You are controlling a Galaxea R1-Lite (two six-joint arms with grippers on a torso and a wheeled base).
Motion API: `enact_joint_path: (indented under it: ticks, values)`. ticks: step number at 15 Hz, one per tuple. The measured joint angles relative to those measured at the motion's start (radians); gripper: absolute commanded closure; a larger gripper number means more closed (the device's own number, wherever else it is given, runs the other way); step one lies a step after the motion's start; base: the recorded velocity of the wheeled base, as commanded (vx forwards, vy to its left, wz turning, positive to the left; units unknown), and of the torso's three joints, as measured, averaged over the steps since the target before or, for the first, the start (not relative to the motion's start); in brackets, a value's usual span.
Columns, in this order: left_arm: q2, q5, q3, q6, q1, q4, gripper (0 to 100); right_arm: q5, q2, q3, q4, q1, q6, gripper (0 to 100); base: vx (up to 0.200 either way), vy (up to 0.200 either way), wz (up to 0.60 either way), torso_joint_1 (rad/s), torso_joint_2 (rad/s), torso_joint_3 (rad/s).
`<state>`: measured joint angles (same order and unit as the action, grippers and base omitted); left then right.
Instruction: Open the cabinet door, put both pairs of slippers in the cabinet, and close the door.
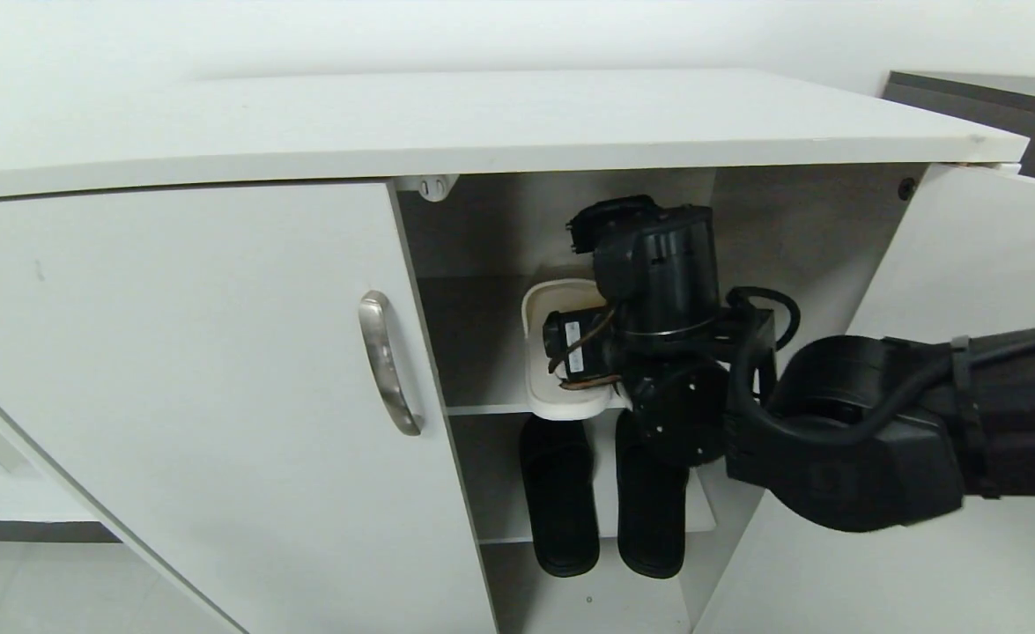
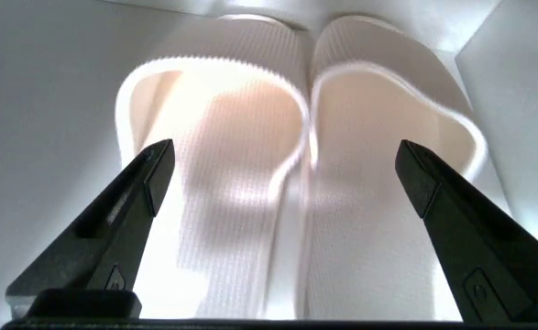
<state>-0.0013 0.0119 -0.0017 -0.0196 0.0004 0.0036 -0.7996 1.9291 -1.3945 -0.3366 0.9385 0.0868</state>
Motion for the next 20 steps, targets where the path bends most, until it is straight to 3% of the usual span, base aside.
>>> enact_joint_path:
  ticks: [5,6,11,20]
  values:
    - [0.000,0.000,0.000,0.000,0.000,0.001,100,0.032,-0.147,0.311,-0.227,0.059,-0.002,0,0.000,0.000,0.00,0.000,0.00,0.000]
    - [0.000,0.000,0.000,0.000,0.000,0.000,100,0.037,-0.167,0.345,-0.249,0.068,-0.002,100,0.000,0.000,0.00,0.000,0.00,0.000]
    - [0.000,0.000,0.000,0.000,0.000,0.001,100,0.060,-0.207,0.430,-0.277,0.087,-0.001,100,0.000,0.000,0.00,0.000,0.00,0.000]
    - [0.000,0.000,0.000,0.000,0.000,0.001,100,0.060,-0.210,0.448,-0.278,0.106,-0.001,100,0.000,0.000,0.00,0.000,0.00,0.000]
